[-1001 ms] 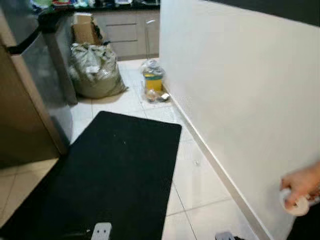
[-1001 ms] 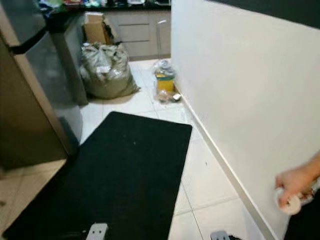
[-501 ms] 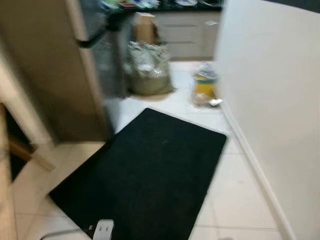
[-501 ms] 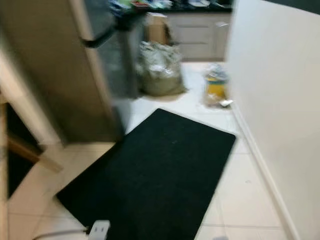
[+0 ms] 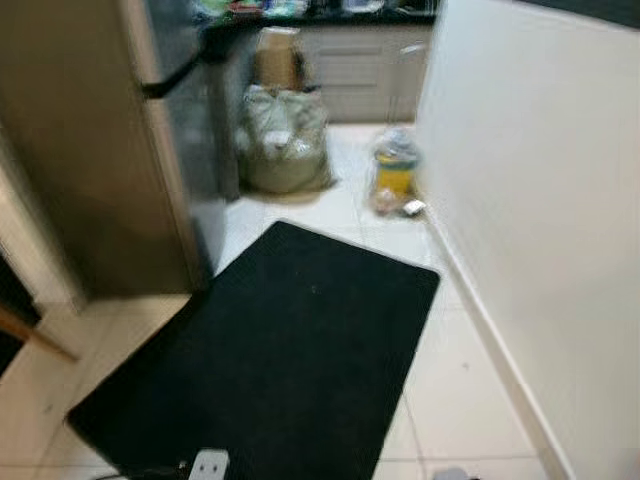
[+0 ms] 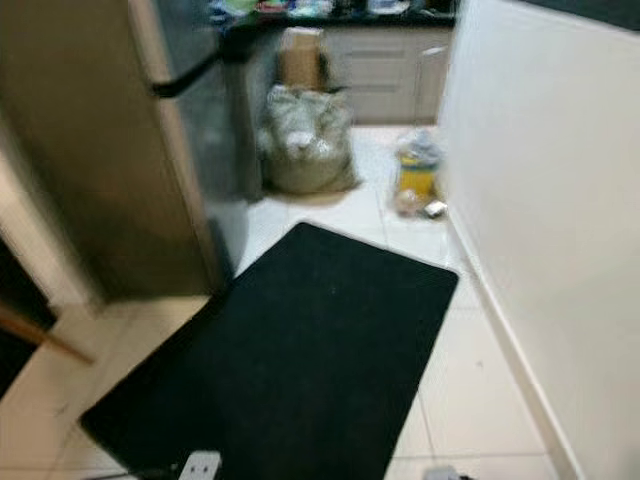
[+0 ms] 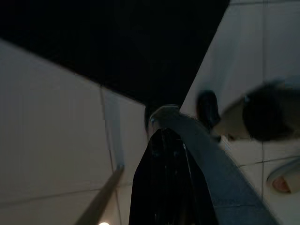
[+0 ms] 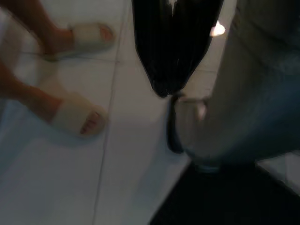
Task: Restocking fridge
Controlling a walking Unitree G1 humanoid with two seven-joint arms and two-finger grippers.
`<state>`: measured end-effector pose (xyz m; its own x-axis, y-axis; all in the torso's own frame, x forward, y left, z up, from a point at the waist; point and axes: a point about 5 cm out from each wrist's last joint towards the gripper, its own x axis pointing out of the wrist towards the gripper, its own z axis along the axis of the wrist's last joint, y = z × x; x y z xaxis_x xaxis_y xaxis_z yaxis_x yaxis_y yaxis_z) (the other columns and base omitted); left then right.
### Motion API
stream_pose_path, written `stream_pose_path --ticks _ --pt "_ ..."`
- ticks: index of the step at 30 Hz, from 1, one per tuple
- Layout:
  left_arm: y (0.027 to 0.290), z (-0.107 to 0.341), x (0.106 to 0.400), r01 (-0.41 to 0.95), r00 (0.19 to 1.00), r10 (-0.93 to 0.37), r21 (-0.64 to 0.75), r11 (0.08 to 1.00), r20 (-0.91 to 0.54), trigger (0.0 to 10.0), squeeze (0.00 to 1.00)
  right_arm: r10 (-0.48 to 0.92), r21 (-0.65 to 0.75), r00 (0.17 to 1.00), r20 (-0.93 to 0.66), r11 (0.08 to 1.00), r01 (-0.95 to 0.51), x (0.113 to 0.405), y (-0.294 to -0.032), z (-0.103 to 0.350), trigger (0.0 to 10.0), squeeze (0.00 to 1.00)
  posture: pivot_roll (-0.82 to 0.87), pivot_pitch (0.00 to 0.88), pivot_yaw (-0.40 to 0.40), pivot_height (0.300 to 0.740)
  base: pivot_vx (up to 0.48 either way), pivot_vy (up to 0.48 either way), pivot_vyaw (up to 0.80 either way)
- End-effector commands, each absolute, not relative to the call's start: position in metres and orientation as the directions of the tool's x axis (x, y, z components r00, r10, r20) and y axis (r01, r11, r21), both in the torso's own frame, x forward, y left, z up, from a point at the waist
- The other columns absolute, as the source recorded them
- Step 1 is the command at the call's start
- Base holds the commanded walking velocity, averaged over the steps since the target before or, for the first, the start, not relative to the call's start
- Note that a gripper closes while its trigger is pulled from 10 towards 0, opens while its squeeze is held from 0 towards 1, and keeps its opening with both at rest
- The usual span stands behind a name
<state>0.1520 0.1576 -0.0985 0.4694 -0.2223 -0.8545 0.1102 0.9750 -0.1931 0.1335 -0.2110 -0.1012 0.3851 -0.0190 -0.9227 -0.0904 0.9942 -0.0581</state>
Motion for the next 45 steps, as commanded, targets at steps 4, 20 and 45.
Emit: stream_pose_path --ticks 4,20,45 --pt "0.1557 -0.0971 0.1557 0.122 0.479 -0.226 -0.191 0.974 -0.848 10.0 0.00 -0.030 -0.068 0.366 -0.930 0.994 -0.090 0.1294 -0.2143 -0.1021 10.0 0.00 -0.04 0.025 0.017 0.740 0.474 0.000 0.00" --pt "0.1552 -0.0975 0.1547 0.121 0.477 -0.227 -0.192 0.974 -0.849 10.0 0.00 -0.028 -0.068 0.369 -0.929 0.993 -0.097 0.1312 -0.2140 -0.1016 10.0 0.00 -0.04 0.025 0.012 0.740 0.459 0.000 0.00" --pt "0.1553 -0.0967 0.1575 0.116 0.481 -0.210 -0.176 0.978 -0.851 10.0 0.00 -0.034 -0.081 0.377 -0.925 0.991 -0.111 0.1349 -0.2166 -0.0998 10.0 0.00 -0.04 0.003 0.007 0.740 0.407 0.000 0.00"
